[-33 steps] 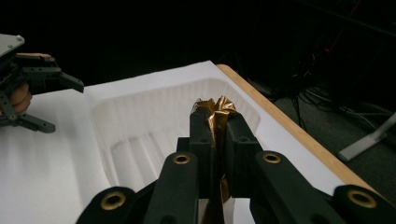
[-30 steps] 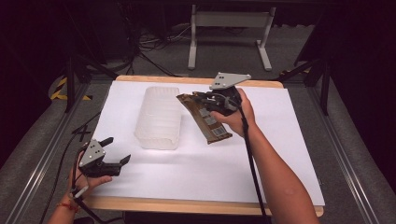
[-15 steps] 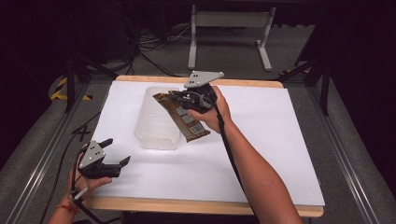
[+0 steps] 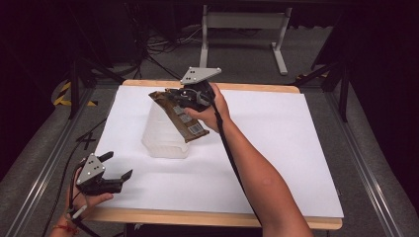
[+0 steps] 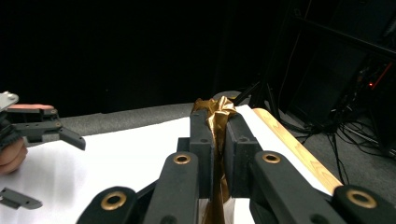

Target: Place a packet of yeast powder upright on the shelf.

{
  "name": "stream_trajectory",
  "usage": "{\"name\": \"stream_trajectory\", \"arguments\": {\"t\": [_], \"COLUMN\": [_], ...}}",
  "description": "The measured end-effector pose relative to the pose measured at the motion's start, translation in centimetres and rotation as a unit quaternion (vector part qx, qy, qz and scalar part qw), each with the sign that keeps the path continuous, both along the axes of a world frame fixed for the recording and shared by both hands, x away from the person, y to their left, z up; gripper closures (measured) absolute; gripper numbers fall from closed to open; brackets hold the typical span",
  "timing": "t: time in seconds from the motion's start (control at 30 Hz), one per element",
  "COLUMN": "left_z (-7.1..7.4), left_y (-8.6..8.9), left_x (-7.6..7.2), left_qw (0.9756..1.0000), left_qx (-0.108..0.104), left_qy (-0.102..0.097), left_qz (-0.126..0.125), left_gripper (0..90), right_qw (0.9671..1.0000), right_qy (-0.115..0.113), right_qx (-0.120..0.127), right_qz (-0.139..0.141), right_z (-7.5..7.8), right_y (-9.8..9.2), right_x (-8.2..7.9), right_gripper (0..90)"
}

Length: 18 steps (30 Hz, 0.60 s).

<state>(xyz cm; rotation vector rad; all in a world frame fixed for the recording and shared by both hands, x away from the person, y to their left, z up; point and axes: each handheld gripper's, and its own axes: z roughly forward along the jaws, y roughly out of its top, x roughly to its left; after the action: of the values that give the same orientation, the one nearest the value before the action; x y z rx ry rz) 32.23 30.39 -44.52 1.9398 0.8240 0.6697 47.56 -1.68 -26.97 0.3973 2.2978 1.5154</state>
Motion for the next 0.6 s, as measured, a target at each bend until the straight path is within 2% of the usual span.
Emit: {"name": "stream_trajectory", "arguments": {"t": [0.03,0.07,0.13,0.17,0.3,0.4,0.43,0.53,0.6], "left_z": [-0.1,-0.2,-0.3,-0.3,-0.3,-0.4,-0.4,-0.4,-0.4], "left_y": [0.1,0.1,0.2,0.2,0.2,0.3,0.2,0.2,0.2], "left_x": [-0.1,-0.2,-0.3,-0.3,-0.5,-0.6,-0.6,-0.7,-0.7], "left_qw": [1.0,1.0,1.0,1.0,1.0,1.0,0.9999,1.0,0.9999], "left_qx": [-0.001,0.001,0.001,0.001,0.002,0.003,0.004,0.003,0.005], "left_qy": [0.004,0.006,0.008,0.008,0.008,0.009,0.009,0.009,0.01], "left_qz": [0.001,0.004,0.002,0.002,0.002,0.001,0.001,-0.001,-0.002], "left_gripper": [10.7,10.7,10.7,10.7,10.7,10.7,10.7,10.8,10.7], "right_qw": [1.0,1.0,1.0,0.9998,0.9994,0.9992,0.9988,0.9974,0.9974], "right_qy": [-0.003,0.003,-0.001,0.003,0.005,0.0,-0.004,0.003,-0.001], "right_qx": [-0.005,0.002,0.005,0.015,0.031,0.033,0.037,0.059,0.058], "right_qz": [-0.003,-0.003,-0.009,-0.009,-0.015,-0.025,-0.032,-0.04,-0.043], "right_z": [-0.1,-0.2,-0.2,-0.3,-0.6,-0.7,-0.8,-1.2,-1.4], "right_y": [0.3,0.5,0.7,0.8,1.0,1.4,1.5,1.7,2.0], "right_x": [0.4,0.9,1.6,2.0,2.9,3.7,3.9,4.6,4.7], "right_gripper": [83.8,83.8,83.8,83.8,83.8,83.8,83.9,83.9,83.9]}}
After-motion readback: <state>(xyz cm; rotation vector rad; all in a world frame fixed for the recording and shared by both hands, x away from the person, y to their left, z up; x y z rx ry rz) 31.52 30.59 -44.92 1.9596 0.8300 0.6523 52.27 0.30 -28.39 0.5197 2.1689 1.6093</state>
